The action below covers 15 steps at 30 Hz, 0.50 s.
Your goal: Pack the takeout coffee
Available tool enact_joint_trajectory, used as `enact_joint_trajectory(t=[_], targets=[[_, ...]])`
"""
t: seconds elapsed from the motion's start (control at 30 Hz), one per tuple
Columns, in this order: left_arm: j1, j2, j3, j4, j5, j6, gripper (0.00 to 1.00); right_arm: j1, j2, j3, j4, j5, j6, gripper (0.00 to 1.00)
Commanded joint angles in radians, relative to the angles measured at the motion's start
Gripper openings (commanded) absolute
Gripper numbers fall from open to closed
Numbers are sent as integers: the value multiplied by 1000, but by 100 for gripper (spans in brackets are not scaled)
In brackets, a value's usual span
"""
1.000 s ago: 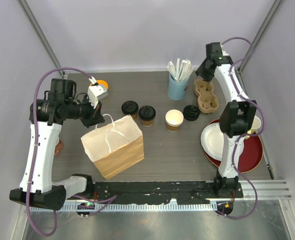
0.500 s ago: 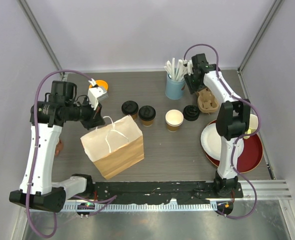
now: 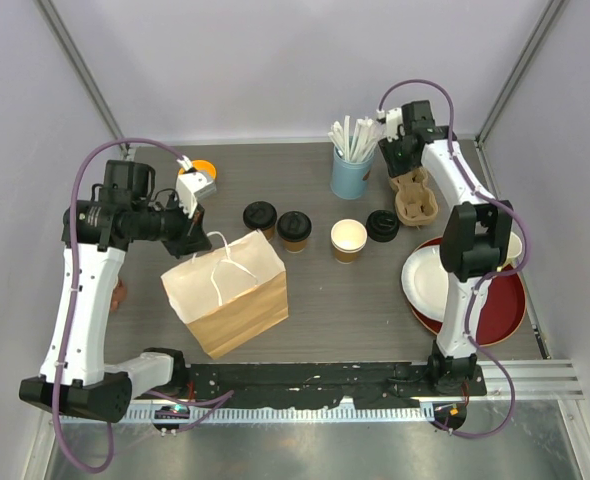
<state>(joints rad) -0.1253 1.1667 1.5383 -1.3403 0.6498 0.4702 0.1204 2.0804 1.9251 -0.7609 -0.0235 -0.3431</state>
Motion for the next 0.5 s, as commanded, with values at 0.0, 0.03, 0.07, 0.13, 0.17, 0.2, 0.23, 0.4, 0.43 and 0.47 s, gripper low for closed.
enact_joint_trajectory(t=[0.0, 0.03, 0.07, 0.13, 0.17, 0.2, 0.23, 0.4, 0.43, 0.47], targets=[[-5, 1, 0, 9, 4, -12, 0, -36, -20, 5, 58, -64, -20, 40], [-5, 4, -1, 10, 4, -15, 0, -39, -14, 6, 60, -65, -30, 39], [-5, 7, 0, 16, 4, -16, 0, -41, -10, 5, 55, -76, -37, 38], [-5, 19, 9, 21, 4, -19, 0, -39, -2, -1, 52, -92, -39, 36], [-5, 24, 14, 24, 4, -24, 0, -39, 0, -5, 52, -104, -34, 36], [-4, 31, 23, 26, 2, -24, 0, -41, 1, -9, 54, -104, -31, 36], [-5, 36, 28, 29, 4, -24, 0, -41, 3, -23, 57, -96, -25, 36], [-5, 47, 46, 43, 5, -31, 0, -39, 10, -64, 70, -96, -30, 36], [-5, 50, 49, 44, 7, -33, 0, -39, 9, -77, 77, -99, -30, 36], [-5, 50, 51, 46, 7, -31, 0, -41, 9, -81, 80, -98, -27, 36]])
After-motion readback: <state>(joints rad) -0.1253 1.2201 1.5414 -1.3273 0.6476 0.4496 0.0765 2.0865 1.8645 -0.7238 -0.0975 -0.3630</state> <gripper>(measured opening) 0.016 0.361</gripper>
